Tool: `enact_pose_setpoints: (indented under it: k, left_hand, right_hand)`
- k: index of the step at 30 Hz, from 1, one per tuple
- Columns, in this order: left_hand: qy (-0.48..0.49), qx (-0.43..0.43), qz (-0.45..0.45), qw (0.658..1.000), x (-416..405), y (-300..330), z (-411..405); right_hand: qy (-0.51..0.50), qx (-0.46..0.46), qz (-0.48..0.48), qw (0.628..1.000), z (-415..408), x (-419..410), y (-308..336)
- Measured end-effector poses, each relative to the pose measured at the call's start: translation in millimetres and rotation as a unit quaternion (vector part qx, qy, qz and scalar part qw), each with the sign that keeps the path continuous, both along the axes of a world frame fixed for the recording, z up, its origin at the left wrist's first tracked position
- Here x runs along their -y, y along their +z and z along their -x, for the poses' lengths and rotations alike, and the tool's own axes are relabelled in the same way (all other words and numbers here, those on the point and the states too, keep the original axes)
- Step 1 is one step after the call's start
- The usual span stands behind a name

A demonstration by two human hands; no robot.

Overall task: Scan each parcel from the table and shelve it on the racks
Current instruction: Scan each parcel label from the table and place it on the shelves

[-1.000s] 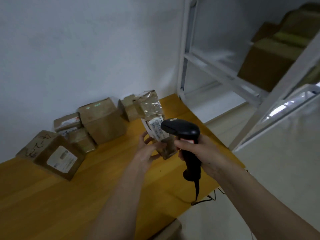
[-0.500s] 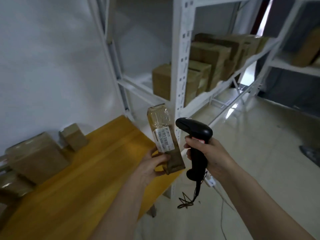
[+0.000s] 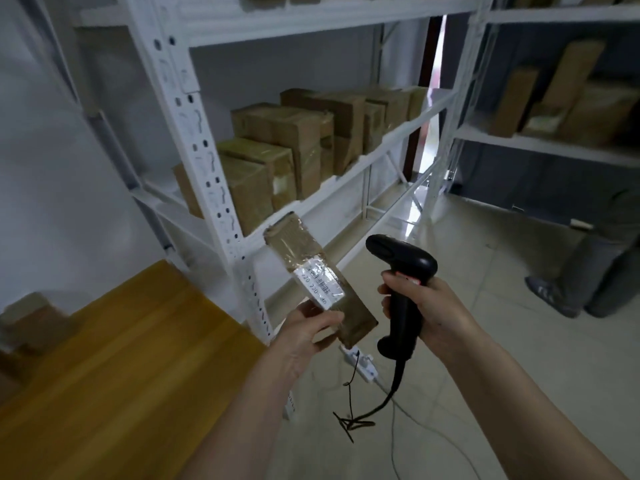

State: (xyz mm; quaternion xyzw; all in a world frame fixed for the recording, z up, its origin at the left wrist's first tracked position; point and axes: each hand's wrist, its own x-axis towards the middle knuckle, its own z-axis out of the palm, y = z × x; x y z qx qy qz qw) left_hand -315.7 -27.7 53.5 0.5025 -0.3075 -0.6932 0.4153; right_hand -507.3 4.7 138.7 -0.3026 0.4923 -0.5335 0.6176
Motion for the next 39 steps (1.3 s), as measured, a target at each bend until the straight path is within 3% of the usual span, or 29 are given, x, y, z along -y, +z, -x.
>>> enact_pose_setpoints:
  k: [12,29,39]
  left_hand:
    - [-0.076,0.015,0.033,0.996,85.1,17.8,76.0]
    - [-0.163,0.011,0.078,0.984,329.7,64.4,160.1]
    - [-0.167,-0.015,0.075,0.983,399.7,92.4,213.8]
  right_hand:
    - [-0.047,0.003,0.007,0.999,70.3,56.0,-6.2]
    - [-0.082,-0.004,0.053,0.995,156.5,297.7,34.7]
    - [-0.11,0.014,0.07,0.991,206.0,365.6,37.3]
